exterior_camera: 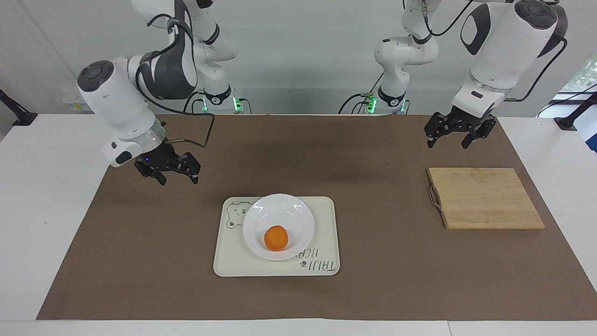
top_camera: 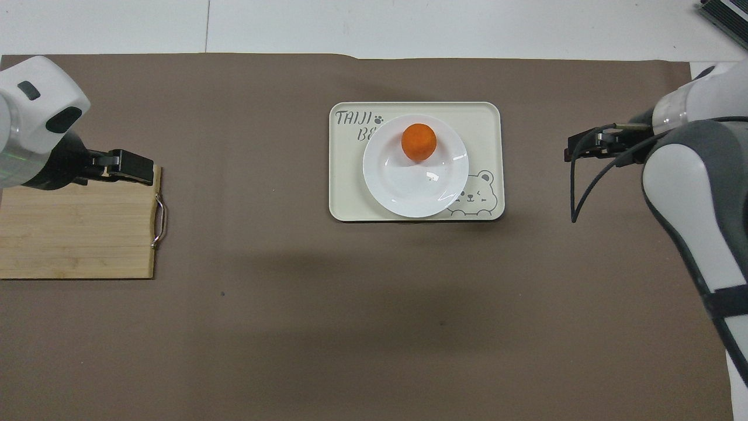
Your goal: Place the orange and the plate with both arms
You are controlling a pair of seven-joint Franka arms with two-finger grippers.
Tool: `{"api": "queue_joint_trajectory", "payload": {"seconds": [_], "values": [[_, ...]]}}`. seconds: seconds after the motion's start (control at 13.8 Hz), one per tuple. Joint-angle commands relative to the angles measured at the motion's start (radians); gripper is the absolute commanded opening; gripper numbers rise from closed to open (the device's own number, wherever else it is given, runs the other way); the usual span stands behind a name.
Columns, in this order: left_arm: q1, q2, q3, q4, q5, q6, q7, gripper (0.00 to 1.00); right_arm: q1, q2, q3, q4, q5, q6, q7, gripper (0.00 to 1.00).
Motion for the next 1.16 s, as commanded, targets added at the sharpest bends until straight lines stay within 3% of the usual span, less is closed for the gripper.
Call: {"api": "queue_joint_trajectory", "payload": {"seconds": [0.0, 0.36, 0.65, 0.8, 1.09], "values": [[0.016, -0.025, -0.009, -0.024, -0.011, -0.004, 0.006, 1.00, -0.035, -0.098, -0.001, -0.016, -0.073, -0.090, 0.050, 1.00], [0.016, -0.025, -0.009, -0.024, -0.011, -0.004, 0.006, 1.00, -0.065, -0.195, -0.015, 0.004, -0.119, -0.241, 0.039, 1.00], [0.016, -0.025, -0.009, -0.024, -0.011, -0.004, 0.006, 1.00, -0.052, -0.198, -0.007, 0.165, -0.148, -0.400, 0.038, 1.00], [0.016, -0.025, -0.009, -0.024, -0.011, -0.004, 0.006, 1.00, -0.048, -0.233, 0.013, 0.144, -0.203, -0.393, 0.025, 1.00], [0.016, -0.025, -0.009, -0.024, -0.011, -0.004, 0.006, 1.00, -0.051, -0.250, 0.016, 0.099, -0.196, -0.385, 0.018, 1.00]]}}
